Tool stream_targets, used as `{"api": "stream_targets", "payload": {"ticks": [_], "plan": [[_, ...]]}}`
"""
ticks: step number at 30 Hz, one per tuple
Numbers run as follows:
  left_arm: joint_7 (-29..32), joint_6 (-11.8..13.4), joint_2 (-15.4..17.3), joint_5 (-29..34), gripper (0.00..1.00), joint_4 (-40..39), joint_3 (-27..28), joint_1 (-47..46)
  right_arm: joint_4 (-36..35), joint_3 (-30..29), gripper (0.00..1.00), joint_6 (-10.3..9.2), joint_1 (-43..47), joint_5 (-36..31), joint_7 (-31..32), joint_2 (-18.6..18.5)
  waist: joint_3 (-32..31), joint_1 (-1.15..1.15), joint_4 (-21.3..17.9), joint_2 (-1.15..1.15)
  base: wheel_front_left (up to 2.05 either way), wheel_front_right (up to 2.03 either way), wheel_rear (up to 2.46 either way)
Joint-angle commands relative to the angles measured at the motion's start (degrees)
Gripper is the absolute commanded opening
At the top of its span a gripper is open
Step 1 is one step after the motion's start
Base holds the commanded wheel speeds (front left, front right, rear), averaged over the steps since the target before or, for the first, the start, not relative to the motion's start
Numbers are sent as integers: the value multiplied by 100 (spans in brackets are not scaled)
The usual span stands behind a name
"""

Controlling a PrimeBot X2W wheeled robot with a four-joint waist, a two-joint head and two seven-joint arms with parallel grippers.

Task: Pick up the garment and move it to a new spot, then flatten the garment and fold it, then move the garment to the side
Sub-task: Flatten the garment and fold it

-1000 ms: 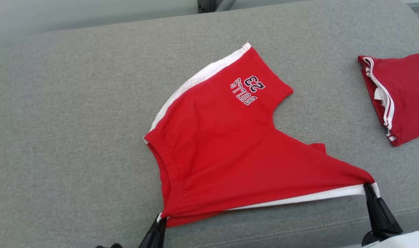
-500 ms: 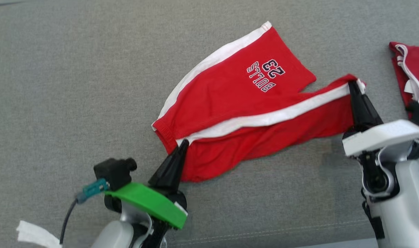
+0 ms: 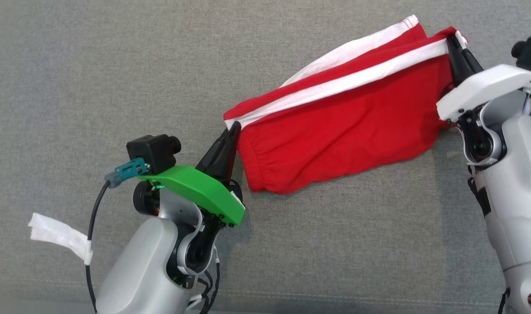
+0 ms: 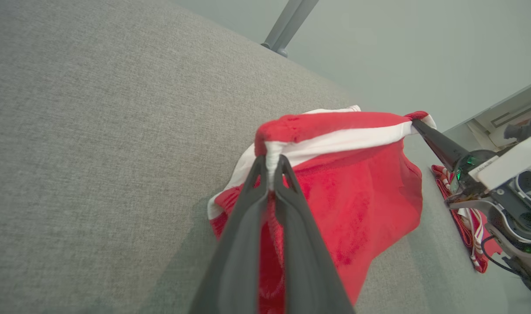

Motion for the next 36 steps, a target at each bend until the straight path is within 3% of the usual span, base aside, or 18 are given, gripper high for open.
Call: {"api": "stream_targets", "payload": {"ticks": [1,8,10,12,13,14,15,16,17,25,32,36], "plan": [[-41,22,-26,-5,0,53,7,-129,73,22,0,-7,-124,-23,-14,-49,65,0,85,45,0,0,0],[-45,-21,-172,-53,0,778,-119,-566,992,254,2,-7,-855,-314,-56,-80,183,0,180,45,0,0,0],[-74,-19,-206,-65,0,960,-147,-662,1236,341,41,-6,-962,-425,-56,-91,191,0,190,45,0,0,0],[-113,-27,-227,-74,0,1109,-172,-735,1398,420,100,-7,-1052,-459,-125,-76,187,0,187,45,0,0,0],[-157,-30,-233,-22,8,1170,-200,-762,1455,451,100,-7,-1074,-482,-190,-84,180,0,183,45,0,0,0],[-191,-33,-234,5,25,1232,-215,-782,1509,469,100,-7,-1095,-516,-268,-103,169,0,174,45,0,0,0],[-220,-45,-237,9,47,1284,-221,-781,1575,458,100,-7,-1103,-513,-334,-99,148,0,156,45,0,0,0],[-258,-51,-239,18,86,1327,-227,-779,1616,513,100,-6,-1115,-544,-374,-80,126,0,134,45,0,0,0],[-298,-48,-236,38,100,1358,-229,-775,1639,590,100,-6,-1129,-571,-415,-74,98,0,110,45,0,0,0],[-818,121,46,461,100,1269,-307,-461,1315,1055,100,-7,-960,-395,-531,-255,-263,0,-143,45,0,0,0],[-1281,406,405,846,100,717,-318,74,980,1380,100,-7,-788,-579,-47,-627,-461,0,-273,45,0,0,0],[-1652,516,584,1162,100,237,-396,375,906,1300,100,-6,-689,-692,363,-813,-356,0,-143,45,0,0,0]]}}
